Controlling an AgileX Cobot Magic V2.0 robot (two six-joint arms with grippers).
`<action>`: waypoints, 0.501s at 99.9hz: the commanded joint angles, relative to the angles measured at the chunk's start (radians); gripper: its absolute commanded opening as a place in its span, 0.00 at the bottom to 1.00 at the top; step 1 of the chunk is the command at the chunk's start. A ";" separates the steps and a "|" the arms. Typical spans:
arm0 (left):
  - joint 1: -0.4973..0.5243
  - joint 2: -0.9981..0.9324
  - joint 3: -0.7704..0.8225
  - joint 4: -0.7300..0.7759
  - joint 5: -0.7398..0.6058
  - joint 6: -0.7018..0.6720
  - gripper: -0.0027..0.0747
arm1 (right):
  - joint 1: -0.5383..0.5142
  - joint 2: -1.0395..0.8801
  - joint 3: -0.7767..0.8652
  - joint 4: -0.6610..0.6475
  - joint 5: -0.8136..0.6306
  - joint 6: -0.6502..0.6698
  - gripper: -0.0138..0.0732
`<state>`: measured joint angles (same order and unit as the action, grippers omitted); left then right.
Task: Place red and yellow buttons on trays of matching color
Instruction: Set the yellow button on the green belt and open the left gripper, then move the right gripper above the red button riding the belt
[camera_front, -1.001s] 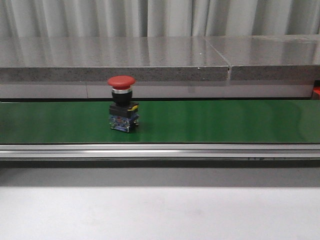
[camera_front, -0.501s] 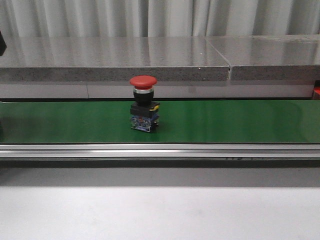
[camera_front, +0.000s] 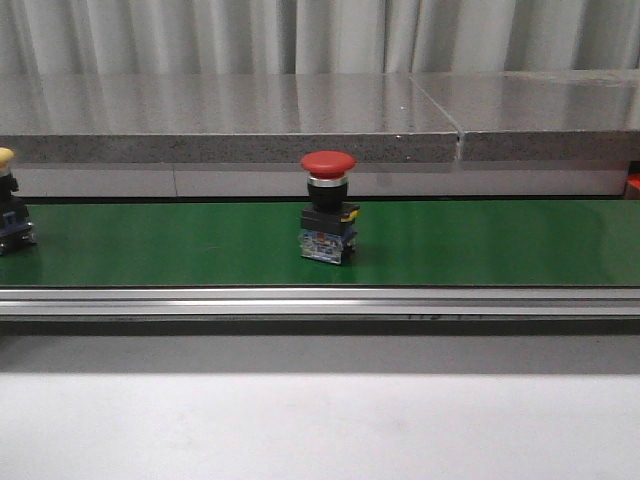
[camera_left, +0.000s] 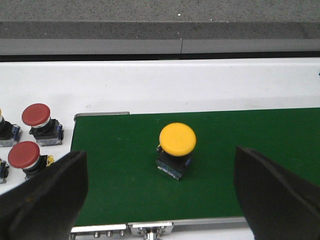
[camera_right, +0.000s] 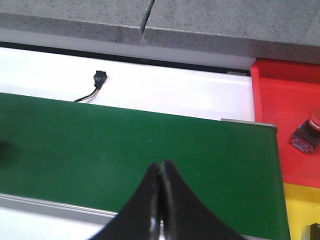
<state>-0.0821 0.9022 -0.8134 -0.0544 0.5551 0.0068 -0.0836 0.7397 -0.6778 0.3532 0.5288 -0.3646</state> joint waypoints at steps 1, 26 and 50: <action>-0.008 -0.100 0.042 -0.012 -0.073 0.001 0.79 | 0.003 -0.006 -0.025 0.014 -0.063 -0.007 0.08; -0.008 -0.370 0.234 -0.012 -0.058 0.001 0.77 | 0.003 -0.006 -0.025 0.014 -0.063 -0.007 0.08; -0.008 -0.550 0.327 -0.012 -0.058 0.001 0.32 | 0.003 -0.006 -0.025 0.014 -0.063 -0.007 0.08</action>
<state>-0.0821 0.3814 -0.4755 -0.0544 0.5645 0.0068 -0.0836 0.7397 -0.6778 0.3532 0.5288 -0.3646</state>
